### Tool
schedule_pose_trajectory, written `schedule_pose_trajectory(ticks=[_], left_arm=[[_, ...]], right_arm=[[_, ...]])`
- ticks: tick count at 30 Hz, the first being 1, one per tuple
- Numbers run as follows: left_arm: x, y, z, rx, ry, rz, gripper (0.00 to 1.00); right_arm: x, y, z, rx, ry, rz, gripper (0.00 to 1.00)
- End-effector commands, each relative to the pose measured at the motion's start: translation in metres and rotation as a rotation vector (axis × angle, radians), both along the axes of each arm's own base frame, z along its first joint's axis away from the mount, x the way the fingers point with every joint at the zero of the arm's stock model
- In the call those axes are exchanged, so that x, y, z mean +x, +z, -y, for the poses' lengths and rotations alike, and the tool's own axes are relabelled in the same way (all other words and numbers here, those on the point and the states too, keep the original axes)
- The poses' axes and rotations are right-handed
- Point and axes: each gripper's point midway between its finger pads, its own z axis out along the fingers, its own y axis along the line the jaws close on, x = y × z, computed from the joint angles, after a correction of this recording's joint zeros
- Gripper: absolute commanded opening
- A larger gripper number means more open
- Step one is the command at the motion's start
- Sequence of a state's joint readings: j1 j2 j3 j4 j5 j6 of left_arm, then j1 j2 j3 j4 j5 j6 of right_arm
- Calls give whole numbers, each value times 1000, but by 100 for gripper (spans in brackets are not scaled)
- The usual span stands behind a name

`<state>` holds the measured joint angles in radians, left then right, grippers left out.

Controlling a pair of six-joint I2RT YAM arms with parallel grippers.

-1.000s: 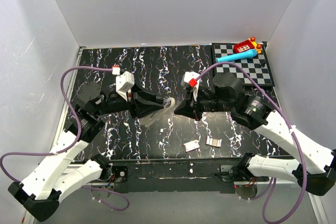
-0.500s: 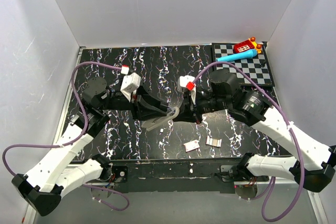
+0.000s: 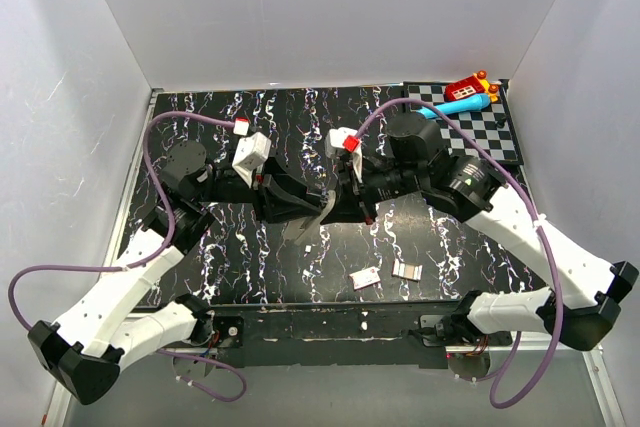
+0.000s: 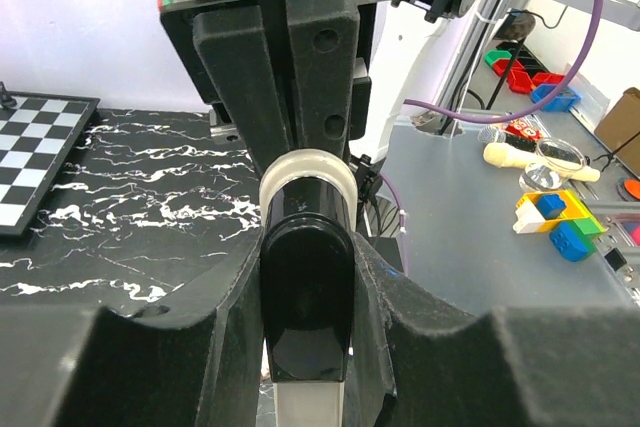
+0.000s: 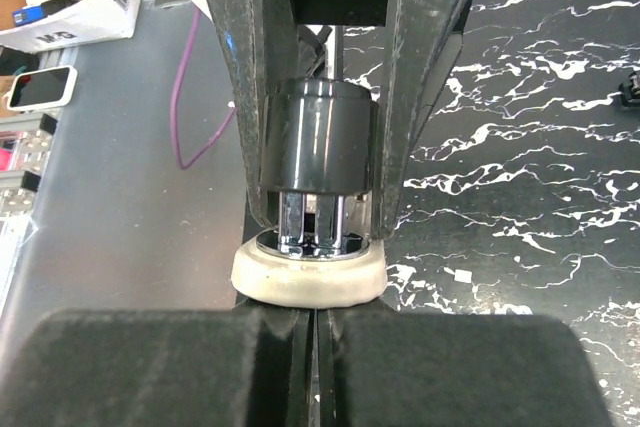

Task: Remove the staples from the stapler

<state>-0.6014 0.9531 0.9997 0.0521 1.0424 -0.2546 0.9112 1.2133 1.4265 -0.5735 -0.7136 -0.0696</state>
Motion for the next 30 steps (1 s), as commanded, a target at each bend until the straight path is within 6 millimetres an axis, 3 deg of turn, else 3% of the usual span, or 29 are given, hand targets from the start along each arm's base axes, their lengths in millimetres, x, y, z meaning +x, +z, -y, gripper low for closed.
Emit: schedule_pose_trajectory(ticks=[1, 10, 21, 30], left_arm=[[-7, -9, 9, 20, -79, -19, 0], [-14, -29, 28, 93, -169, -72, 0], [0, -16, 25, 61, -31, 9, 0], [7, -6, 20, 48, 42, 34, 0]], right_arm=[[1, 50, -23, 140, 82, 83, 1], [4, 51, -44, 105, 147, 71, 1], [17, 19, -14, 45, -7, 127, 1], [40, -14, 20, 49, -191, 78, 1]])
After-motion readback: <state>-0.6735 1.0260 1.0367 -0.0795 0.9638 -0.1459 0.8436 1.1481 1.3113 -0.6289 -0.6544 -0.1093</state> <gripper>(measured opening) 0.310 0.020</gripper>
